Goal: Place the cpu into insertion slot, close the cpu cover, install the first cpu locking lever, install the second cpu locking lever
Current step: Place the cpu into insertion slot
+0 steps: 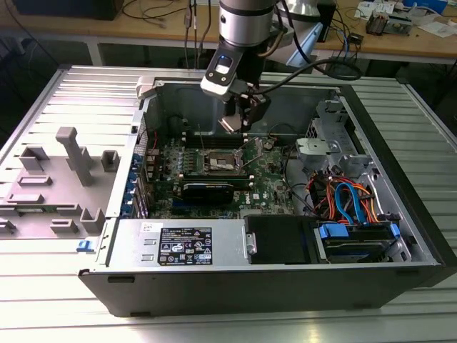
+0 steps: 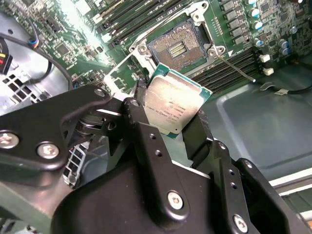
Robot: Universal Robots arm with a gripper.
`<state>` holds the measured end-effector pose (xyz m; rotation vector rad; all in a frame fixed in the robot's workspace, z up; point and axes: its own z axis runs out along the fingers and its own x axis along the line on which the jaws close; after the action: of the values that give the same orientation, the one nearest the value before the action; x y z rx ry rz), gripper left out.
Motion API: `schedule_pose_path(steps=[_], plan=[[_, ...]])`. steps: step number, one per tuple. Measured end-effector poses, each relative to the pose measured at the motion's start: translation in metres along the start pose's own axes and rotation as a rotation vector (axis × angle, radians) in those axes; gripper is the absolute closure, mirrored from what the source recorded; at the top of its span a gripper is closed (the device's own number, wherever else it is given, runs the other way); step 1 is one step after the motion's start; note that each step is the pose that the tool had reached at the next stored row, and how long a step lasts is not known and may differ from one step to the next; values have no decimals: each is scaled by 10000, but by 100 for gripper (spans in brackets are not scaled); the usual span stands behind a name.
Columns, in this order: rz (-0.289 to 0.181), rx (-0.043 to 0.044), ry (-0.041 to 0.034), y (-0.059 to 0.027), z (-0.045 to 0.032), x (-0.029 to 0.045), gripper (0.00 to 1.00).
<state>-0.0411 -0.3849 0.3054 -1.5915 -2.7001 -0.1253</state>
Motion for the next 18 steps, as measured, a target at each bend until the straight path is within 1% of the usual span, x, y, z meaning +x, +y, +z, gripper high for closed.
schedule_pose_path(steps=[2, 6, 8, 10, 14, 18], plan=[[308, 37, -2, -3, 35, -1, 46], [788, 83, -4, -6, 89, -3, 46], [1152, 105, -9, -9, 132, -6, 46], [1486, 114, -19, -12, 182, -8, 46], [1934, 116, -42, -17, 252, -11, 46], [1995, 117, -47, -18, 261, -11, 46]])
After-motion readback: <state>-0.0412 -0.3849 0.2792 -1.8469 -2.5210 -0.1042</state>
